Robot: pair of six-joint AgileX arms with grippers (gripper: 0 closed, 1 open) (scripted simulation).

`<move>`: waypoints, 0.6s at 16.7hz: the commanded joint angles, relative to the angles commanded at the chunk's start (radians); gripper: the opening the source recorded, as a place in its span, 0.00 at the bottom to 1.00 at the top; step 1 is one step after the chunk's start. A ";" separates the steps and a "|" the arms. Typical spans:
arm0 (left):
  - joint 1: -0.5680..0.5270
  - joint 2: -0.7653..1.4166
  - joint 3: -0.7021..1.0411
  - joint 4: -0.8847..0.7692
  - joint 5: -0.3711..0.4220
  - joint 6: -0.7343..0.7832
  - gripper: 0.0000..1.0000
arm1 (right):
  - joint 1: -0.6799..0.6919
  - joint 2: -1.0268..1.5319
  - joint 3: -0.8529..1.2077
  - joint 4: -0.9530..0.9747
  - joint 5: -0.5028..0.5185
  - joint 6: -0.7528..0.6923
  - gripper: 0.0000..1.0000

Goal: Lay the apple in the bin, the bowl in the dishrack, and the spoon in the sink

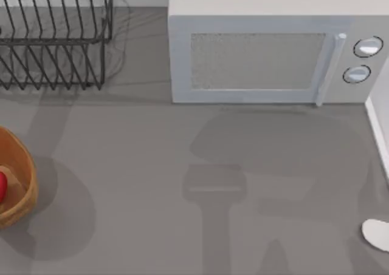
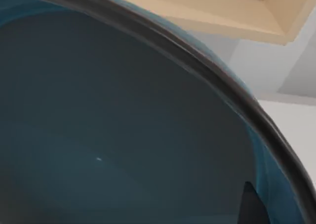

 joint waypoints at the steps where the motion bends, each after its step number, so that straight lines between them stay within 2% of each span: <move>1: 0.051 -0.074 -0.058 0.059 0.010 0.044 0.00 | 0.000 0.000 0.000 0.000 0.000 0.000 1.00; 6: 0.235 -0.314 -0.271 0.264 0.048 0.196 0.00 | 0.000 0.000 0.000 0.000 0.000 0.000 1.00; 10: 0.257 -0.341 -0.294 0.287 0.053 0.214 0.00 | 0.000 0.000 0.000 0.000 0.000 0.000 1.00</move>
